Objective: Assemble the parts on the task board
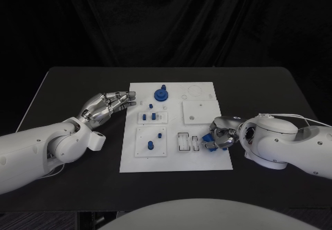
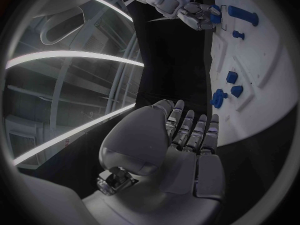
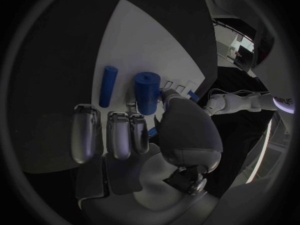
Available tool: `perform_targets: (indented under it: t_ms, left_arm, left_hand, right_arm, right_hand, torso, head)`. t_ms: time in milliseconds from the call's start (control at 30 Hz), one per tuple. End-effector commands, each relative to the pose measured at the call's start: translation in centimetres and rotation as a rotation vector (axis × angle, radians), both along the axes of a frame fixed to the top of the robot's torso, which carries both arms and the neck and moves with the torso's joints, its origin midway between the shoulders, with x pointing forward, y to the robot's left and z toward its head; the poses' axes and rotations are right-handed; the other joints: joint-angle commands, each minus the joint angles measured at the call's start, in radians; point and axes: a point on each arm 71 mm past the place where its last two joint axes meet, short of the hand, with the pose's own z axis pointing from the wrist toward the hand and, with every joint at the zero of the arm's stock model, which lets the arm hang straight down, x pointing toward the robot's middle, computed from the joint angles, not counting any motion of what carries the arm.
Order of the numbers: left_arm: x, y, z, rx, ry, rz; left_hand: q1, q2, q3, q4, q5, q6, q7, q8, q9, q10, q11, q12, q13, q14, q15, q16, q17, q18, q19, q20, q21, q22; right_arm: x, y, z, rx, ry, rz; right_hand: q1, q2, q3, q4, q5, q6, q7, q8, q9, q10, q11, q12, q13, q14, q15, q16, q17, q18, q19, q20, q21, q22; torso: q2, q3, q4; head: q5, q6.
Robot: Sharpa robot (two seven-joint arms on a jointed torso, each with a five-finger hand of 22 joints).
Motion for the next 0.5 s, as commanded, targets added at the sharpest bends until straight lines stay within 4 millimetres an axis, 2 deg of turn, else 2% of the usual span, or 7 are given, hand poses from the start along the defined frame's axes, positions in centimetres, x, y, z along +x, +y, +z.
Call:
perform_targets:
  t_ms: [33,67,100,233,300,400,500]
  left_arm:
    - [-0.1,-0.2,0.0,-0.016,0.001,-0.014]
    - [-0.1,-0.2,0.0,-0.016,0.001,-0.015]
    - [-0.1,-0.2,0.0,-0.016,0.001,-0.015]
    - [-0.1,-0.3,0.0,-0.016,0.002,-0.016]
    - [-0.1,-0.4,0.0,-0.016,0.002,-0.017]
    - [-0.1,-0.5,0.0,-0.016,0.003,-0.019]
    - [-0.1,-0.6,0.0,-0.016,0.005,-0.022]
  left_hand:
    - [-0.006,-0.002,0.003,0.0,0.005,-0.001,0.009,0.005,0.0,0.002,0.007,0.0,0.001,0.002,0.002,0.002,0.001,-0.008,0.005,0.003,0.002,0.0]
    - [-0.006,-0.002,0.003,0.0,0.005,-0.001,0.009,0.005,0.0,0.002,0.007,0.0,0.001,0.002,0.002,0.002,0.001,-0.008,0.005,0.003,0.002,0.0]
    - [-0.006,-0.002,0.003,0.0,0.005,-0.001,0.009,0.005,0.0,0.002,0.007,0.0,0.001,0.002,0.002,0.002,0.001,-0.008,0.005,0.003,0.002,0.0]
    - [-0.006,-0.002,0.003,0.0,0.005,-0.001,0.009,0.005,0.0,0.002,0.007,0.0,0.001,0.002,0.002,0.002,0.001,-0.008,0.005,0.003,0.002,0.0]
    - [-0.007,-0.002,0.006,0.0,0.005,-0.001,0.009,0.005,0.0,0.003,0.007,0.001,0.001,0.003,0.003,0.003,0.001,-0.009,0.006,0.002,0.002,0.0]
    - [-0.007,-0.002,0.006,0.0,0.005,-0.001,0.009,0.005,0.0,0.003,0.007,0.001,0.001,0.003,0.003,0.003,0.001,-0.009,0.006,0.002,0.002,0.0]
    - [-0.007,-0.002,0.006,0.0,0.005,-0.001,0.009,0.005,0.0,0.003,0.007,0.001,0.001,0.003,0.003,0.003,0.001,-0.009,0.006,0.002,0.002,0.0]
  right_arm:
    - [-0.2,0.5,0.4,0.166,-0.001,-0.051]
    - [-0.3,0.5,0.5,0.181,0.0,-0.056]
    - [-0.4,0.6,0.5,0.194,0.002,-0.059]
    - [-0.7,1.0,0.9,0.229,0.004,-0.06]
    - [-0.8,1.4,1.0,0.241,0.005,-0.056]
    - [-0.8,1.9,1.1,0.247,0.01,-0.046]
    - [-0.6,2.4,1.0,0.241,0.021,-0.036]
  right_hand:
    - [0.013,0.031,0.095,-0.074,0.019,0.017,-0.019,0.011,0.02,0.104,-0.008,0.003,0.263,0.085,-0.006,0.004,0.163,-0.009,0.054,-0.009,0.005,0.213]
    - [-0.002,0.031,0.096,-0.065,0.007,0.018,-0.018,0.01,0.023,0.104,-0.008,0.003,0.263,0.085,-0.006,0.004,0.162,-0.009,0.054,-0.009,0.004,0.213]
    - [-0.028,0.034,0.092,-0.048,-0.039,0.019,-0.017,0.008,0.027,0.104,-0.007,0.003,0.263,0.084,-0.005,0.002,0.158,-0.007,0.053,-0.008,0.0,0.211]
    - [-0.051,0.036,0.091,-0.031,-0.083,0.019,-0.016,0.004,0.034,0.104,-0.006,0.003,0.263,0.083,-0.005,0.0,0.151,-0.006,0.052,-0.008,-0.003,0.21]
    - [-0.081,0.04,0.082,-0.007,-0.146,0.023,-0.014,0.001,0.04,0.104,-0.004,0.003,0.263,0.082,-0.003,-0.003,0.145,-0.005,0.05,-0.007,-0.008,0.208]
    - [-0.103,0.042,0.073,0.012,-0.191,0.025,-0.012,-0.003,0.045,0.104,-0.003,0.003,0.263,0.08,-0.002,-0.007,0.137,-0.004,0.048,-0.006,-0.013,0.206]
    - [-0.114,0.042,0.066,0.022,-0.217,0.023,-0.011,-0.007,0.047,0.104,-0.001,0.003,0.263,0.078,-0.001,-0.011,0.129,-0.003,0.046,-0.005,-0.018,0.204]
  torso:
    - [0.0,0.0003,-0.0002]
    - [0.0,0.0,0.0]
    - [0.0,0.0,-0.0001]
    - [0.0,0.0002,-0.0002]
    - [0.0,0.0007,-0.0002]
    - [0.001,-0.0002,0.0013]
    - [0.0,-0.0012,0.0009]
  head:
    - [0.002,0.0]
    - [0.002,0.0]
    - [0.002,0.0]
    - [-0.002,0.0]
    - [-0.002,0.0]
    - [-0.006,0.0]
    - [-0.007,0.0]
